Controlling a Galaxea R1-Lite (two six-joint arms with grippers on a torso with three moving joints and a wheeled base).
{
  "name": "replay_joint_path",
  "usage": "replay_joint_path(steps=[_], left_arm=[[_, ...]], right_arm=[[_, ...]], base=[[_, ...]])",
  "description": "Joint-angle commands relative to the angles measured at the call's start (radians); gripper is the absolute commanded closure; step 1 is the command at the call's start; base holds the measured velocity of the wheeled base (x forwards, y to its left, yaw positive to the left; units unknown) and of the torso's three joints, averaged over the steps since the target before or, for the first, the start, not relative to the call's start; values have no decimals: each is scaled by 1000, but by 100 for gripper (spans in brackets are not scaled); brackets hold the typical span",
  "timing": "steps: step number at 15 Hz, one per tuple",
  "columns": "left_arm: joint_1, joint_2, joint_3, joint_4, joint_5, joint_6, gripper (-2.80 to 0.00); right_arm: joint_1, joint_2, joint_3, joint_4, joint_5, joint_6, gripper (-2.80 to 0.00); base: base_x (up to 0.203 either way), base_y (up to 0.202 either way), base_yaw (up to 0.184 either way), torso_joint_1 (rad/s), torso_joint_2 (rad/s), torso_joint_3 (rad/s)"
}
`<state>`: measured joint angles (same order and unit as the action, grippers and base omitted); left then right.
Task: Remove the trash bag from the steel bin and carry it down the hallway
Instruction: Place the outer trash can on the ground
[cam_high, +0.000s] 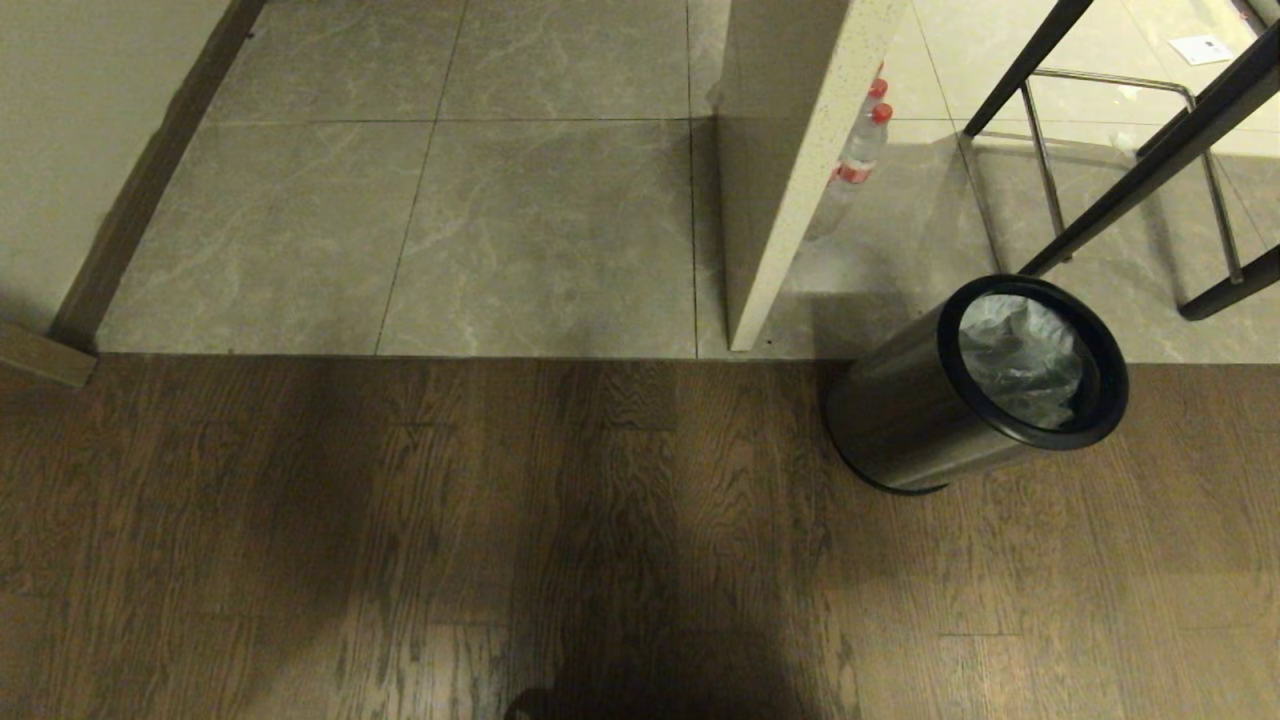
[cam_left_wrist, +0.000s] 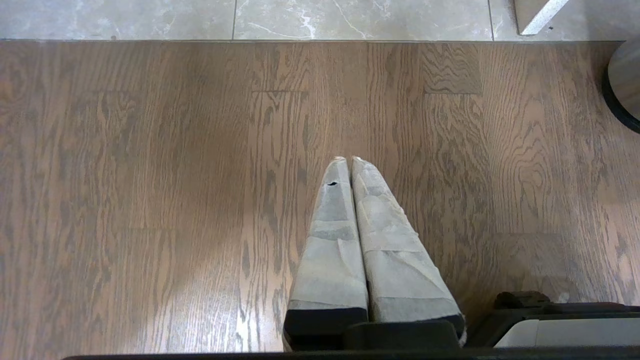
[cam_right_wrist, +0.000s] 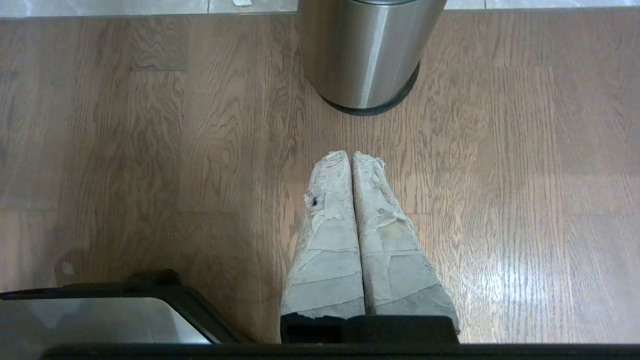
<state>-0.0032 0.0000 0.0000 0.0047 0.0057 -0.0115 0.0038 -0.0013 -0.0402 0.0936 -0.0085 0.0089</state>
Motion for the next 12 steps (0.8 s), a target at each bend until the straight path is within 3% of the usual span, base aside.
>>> replay_joint_path(steps=[1, 4, 7, 10, 12], left_arm=[[0, 0, 2, 0, 0, -1, 0], [0, -1, 2, 0, 0, -1, 0], [0, 0, 2, 0, 0, -1, 0], [0, -2, 2, 0, 0, -1, 0], [0, -2, 2, 0, 0, -1, 0]], right_arm=[[1, -1, 1, 1, 1, -18, 0], [1, 2, -30, 9, -1, 1, 0], [0, 87, -216, 134, -1, 49, 0], [5, 329, -497, 381, -6, 100, 0], [13, 530, -598, 445, -6, 129, 0]], base=[[0, 0, 0, 0, 0, 0], [0, 0, 0, 0, 0, 0], [0, 0, 0, 0, 0, 0], [0, 0, 0, 0, 0, 0], [0, 0, 0, 0, 0, 0]])
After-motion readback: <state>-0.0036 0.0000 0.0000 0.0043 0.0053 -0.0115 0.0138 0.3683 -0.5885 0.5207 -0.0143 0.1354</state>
